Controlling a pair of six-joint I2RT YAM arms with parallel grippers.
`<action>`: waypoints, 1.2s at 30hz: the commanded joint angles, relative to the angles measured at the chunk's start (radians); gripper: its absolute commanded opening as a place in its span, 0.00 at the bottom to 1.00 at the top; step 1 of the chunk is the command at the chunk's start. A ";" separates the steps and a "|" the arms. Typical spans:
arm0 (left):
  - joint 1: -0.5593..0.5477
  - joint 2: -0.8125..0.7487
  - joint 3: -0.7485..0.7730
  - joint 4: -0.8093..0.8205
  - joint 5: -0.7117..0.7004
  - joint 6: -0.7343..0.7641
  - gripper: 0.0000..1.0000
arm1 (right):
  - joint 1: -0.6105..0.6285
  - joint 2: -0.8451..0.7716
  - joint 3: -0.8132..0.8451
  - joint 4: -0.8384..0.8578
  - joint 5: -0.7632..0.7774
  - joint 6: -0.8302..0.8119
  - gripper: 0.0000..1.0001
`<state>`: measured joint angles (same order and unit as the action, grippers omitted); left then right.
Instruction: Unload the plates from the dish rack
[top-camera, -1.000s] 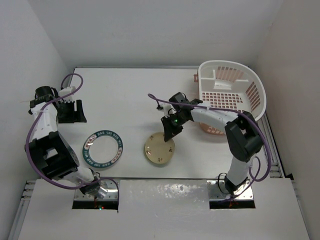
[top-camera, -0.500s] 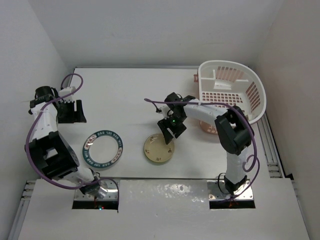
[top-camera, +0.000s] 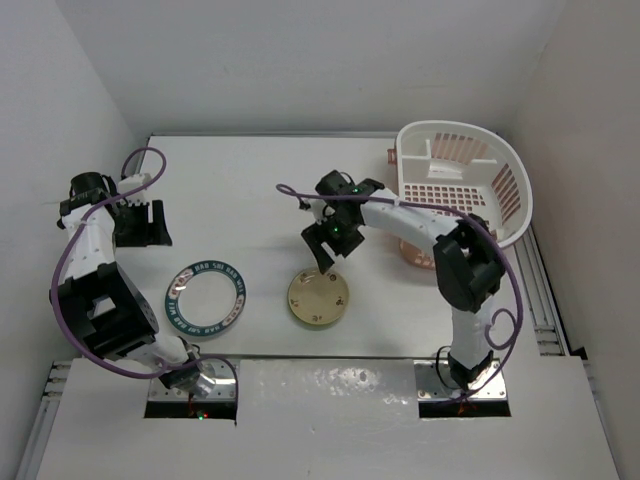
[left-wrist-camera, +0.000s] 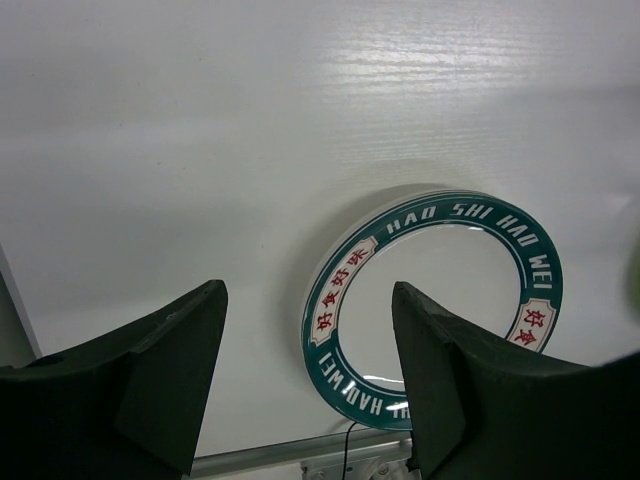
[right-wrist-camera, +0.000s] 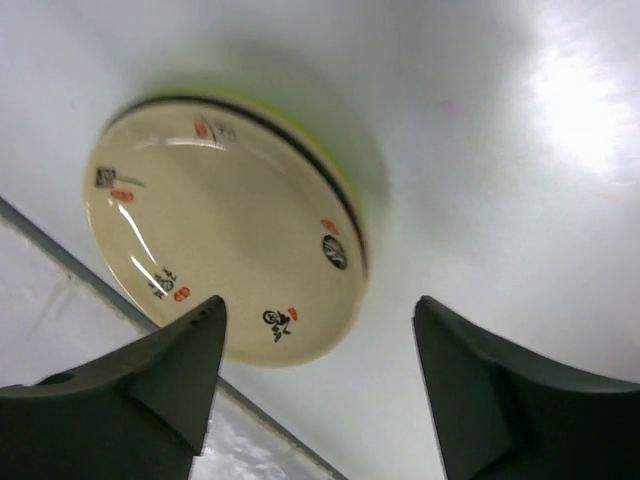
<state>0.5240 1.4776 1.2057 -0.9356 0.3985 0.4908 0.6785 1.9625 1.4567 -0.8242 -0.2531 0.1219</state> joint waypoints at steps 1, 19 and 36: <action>-0.009 -0.014 0.037 0.020 -0.012 0.002 0.65 | -0.005 -0.134 0.126 -0.007 0.130 0.015 0.77; -0.009 -0.008 0.183 0.095 -0.296 -0.171 0.65 | -0.642 -0.604 0.099 -0.084 0.789 0.294 0.99; -0.021 -0.017 0.189 0.119 -0.302 -0.232 0.65 | -0.645 -0.855 -0.248 0.120 1.160 0.309 0.99</action>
<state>0.5205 1.4776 1.3651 -0.8482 0.0814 0.2779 0.0341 1.1263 1.2175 -0.7387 0.8715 0.4015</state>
